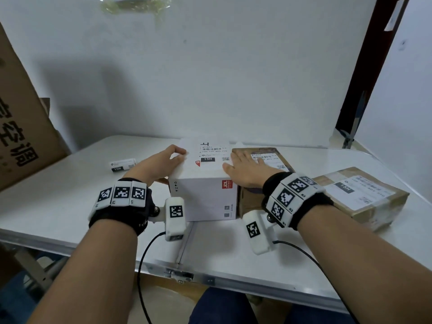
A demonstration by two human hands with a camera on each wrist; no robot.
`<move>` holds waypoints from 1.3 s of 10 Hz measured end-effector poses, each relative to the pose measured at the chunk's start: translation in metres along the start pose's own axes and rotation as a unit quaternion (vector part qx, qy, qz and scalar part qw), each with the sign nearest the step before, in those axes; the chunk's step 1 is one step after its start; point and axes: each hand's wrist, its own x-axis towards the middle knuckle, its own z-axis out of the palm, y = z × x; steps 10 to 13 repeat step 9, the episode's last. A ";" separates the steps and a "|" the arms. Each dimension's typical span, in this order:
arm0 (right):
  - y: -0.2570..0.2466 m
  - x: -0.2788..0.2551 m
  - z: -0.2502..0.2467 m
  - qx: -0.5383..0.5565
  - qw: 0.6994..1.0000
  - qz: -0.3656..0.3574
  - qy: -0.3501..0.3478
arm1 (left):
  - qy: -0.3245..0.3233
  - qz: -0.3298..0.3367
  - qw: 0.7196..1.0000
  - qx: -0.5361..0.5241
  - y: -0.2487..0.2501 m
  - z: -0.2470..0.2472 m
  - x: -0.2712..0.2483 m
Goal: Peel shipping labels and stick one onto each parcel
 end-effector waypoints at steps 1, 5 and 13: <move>-0.001 0.009 -0.006 0.002 1.000 0.030 0.002 | -0.004 0.002 1.000 0.004 0.002 0.000 0.010; -0.007 0.039 0.000 0.028 0.999 0.038 -0.015 | 0.050 0.023 0.979 0.194 0.007 -0.006 0.049; 0.015 0.003 -0.040 0.101 0.988 -0.066 0.091 | 0.148 0.152 0.956 0.204 0.062 0.015 0.037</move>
